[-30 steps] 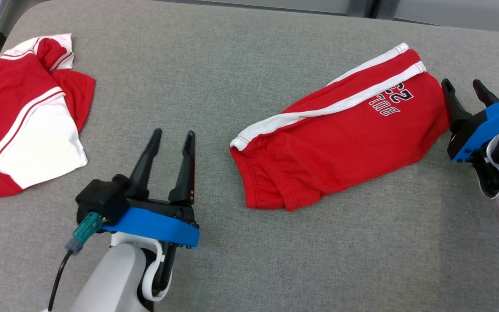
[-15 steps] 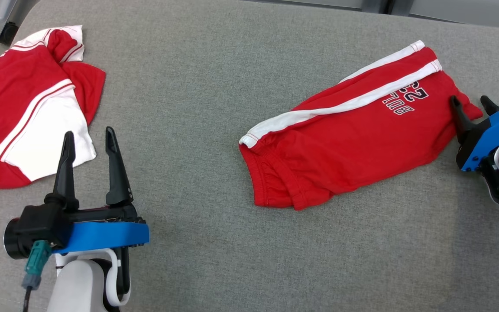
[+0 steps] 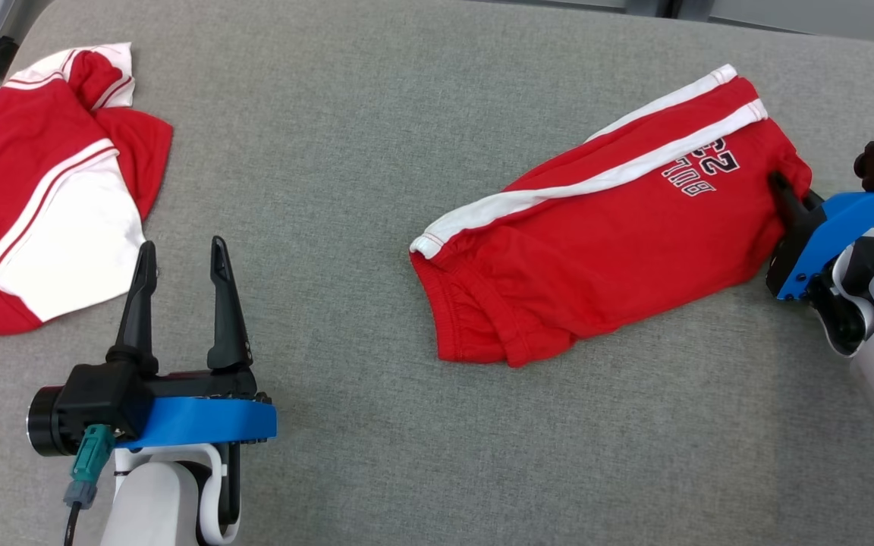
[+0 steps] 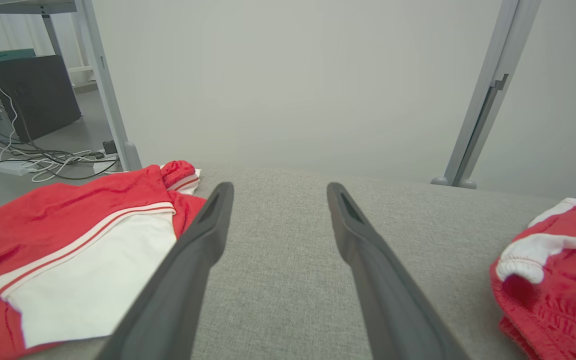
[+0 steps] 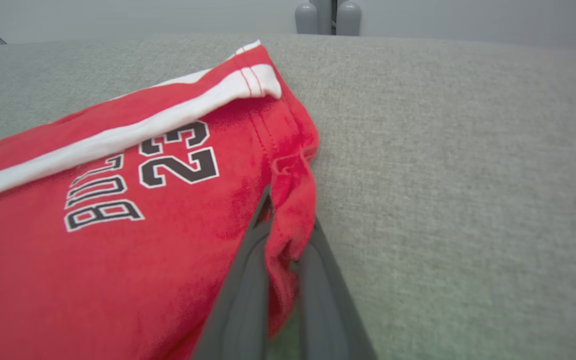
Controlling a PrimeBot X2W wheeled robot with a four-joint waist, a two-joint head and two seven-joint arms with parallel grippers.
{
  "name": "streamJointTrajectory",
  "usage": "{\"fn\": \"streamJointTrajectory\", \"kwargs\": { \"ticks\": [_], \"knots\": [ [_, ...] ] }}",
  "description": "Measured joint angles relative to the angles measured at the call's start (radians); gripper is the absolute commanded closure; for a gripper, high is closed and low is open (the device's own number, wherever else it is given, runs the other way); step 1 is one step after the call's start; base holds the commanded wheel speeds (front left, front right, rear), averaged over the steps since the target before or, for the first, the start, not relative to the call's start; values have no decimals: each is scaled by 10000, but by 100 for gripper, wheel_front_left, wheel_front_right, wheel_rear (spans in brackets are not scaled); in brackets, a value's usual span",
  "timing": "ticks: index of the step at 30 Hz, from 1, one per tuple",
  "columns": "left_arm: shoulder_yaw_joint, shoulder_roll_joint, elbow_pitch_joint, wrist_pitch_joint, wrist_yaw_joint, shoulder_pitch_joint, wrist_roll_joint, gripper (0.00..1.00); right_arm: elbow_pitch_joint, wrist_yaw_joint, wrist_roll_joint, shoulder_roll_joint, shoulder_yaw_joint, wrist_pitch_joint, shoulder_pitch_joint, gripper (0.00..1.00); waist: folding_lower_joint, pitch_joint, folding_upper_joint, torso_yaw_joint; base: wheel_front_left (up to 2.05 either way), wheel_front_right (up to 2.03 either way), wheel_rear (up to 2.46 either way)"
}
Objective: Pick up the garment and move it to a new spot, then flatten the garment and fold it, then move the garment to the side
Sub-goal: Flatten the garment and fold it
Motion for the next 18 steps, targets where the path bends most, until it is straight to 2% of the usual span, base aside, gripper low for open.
{"fn": "streamJointTrajectory", "kwargs": {
  "ticks": [7, 18],
  "knots": [
    [31, -4, 117, 0, -8, -13, 148, 0, -439, 0, 569, -50, 4, -775, 363, 100, 0, -322, -1, -314, 0, 0, 0],
    [297, -10, 251, 0, -144, 298, 443, 0, -2052, 0, 2013, -301, -111, -1632, 2474, 100, -1, -932, -1, -1266, 0, 0, 0]
  ]
}}
